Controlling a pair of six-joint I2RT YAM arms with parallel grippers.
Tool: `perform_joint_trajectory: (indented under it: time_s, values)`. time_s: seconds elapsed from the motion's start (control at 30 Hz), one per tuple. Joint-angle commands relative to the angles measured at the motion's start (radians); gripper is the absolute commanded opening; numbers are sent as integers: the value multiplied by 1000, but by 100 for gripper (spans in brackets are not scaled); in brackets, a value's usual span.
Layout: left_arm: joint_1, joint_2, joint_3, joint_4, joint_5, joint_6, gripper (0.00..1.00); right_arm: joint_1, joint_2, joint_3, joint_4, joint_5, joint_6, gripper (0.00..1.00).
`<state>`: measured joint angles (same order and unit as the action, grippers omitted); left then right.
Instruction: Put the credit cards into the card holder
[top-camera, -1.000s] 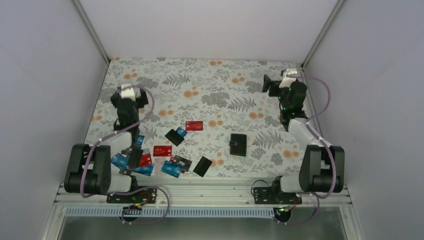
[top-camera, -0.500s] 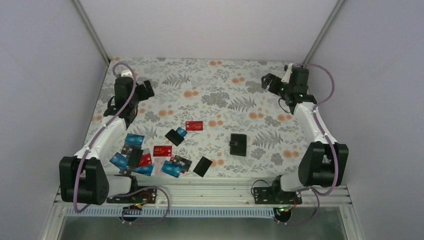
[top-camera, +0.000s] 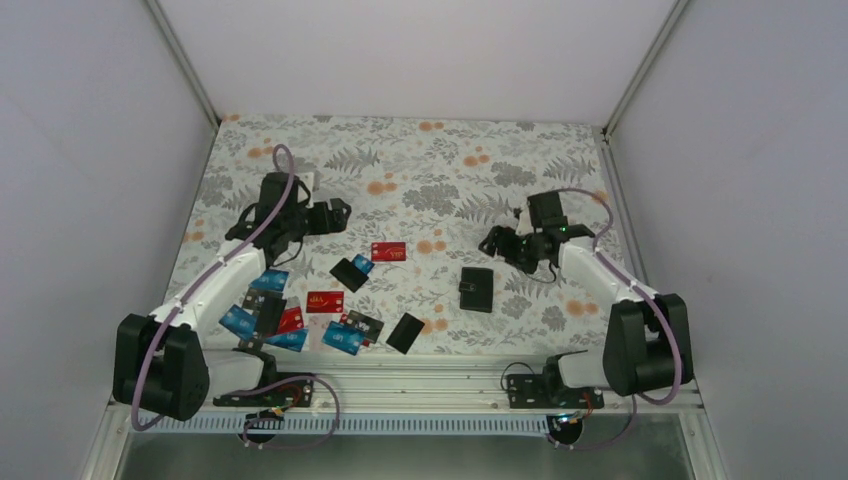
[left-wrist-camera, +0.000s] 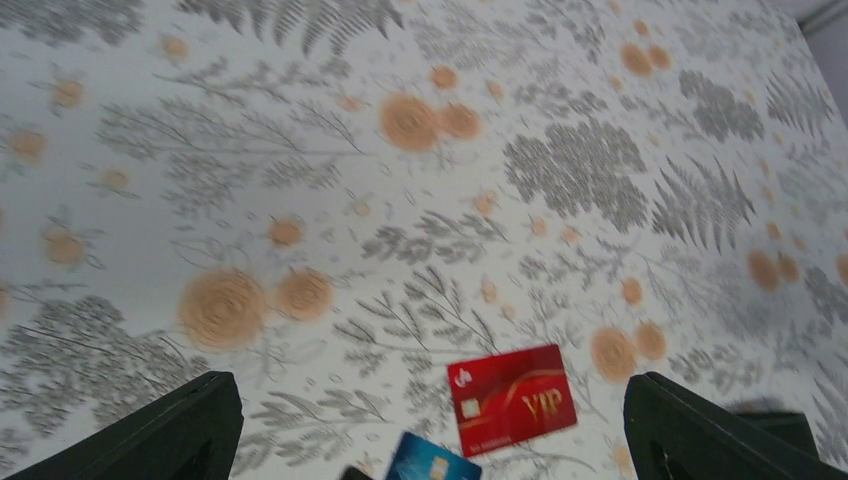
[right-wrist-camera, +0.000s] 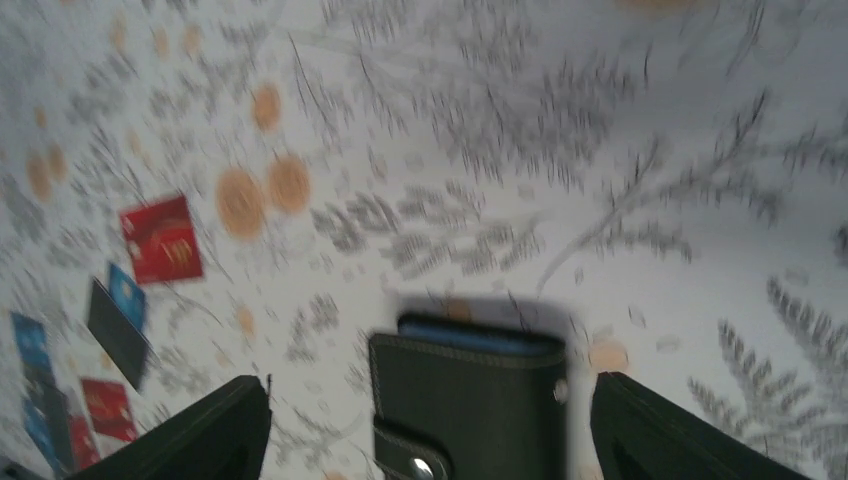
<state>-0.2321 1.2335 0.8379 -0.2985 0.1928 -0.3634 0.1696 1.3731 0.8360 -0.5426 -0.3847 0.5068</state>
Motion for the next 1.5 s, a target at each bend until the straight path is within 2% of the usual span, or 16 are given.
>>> perform_joint_trajectory:
  time_s: [0.0, 0.2, 0.27, 0.4, 0.53, 0.7, 0.8, 0.93, 1.3, 1.47]
  values:
    - [-55, -25, -24, -20, 46, -22, 95, 59, -62, -79, -68, 21, 53, 79]
    - [-103, -29, -28, -11, 54, -32, 92, 111, -94, -139, -119, 52, 71, 72]
    - [-110, -31, -27, -9, 55, -36, 91, 117, -94, -156, -120, 61, 75, 66]
    - [-123, -33, -23, -4, 56, -35, 91, 133, -70, -194, -80, 48, 88, 57]
    - [-128, -29, -26, 1, 64, -27, 87, 150, -27, -223, -25, 27, 85, 54]
    - [-138, -31, -34, 2, 67, -29, 82, 150, 19, -247, 26, 16, 76, 35]
    - [-141, -37, -36, -4, 65, -29, 80, 150, 41, -268, 52, 13, 68, 27]
    - [-147, -48, -44, -12, 60, -26, 78, 150, 37, -282, 82, -7, 50, 5]
    - [-151, -97, -47, 11, 114, -26, 77, 150, -27, -153, 128, -124, -46, 4]
    - [-151, -124, -49, 64, 235, -31, 77, 154, -34, -107, 208, -194, -59, 4]
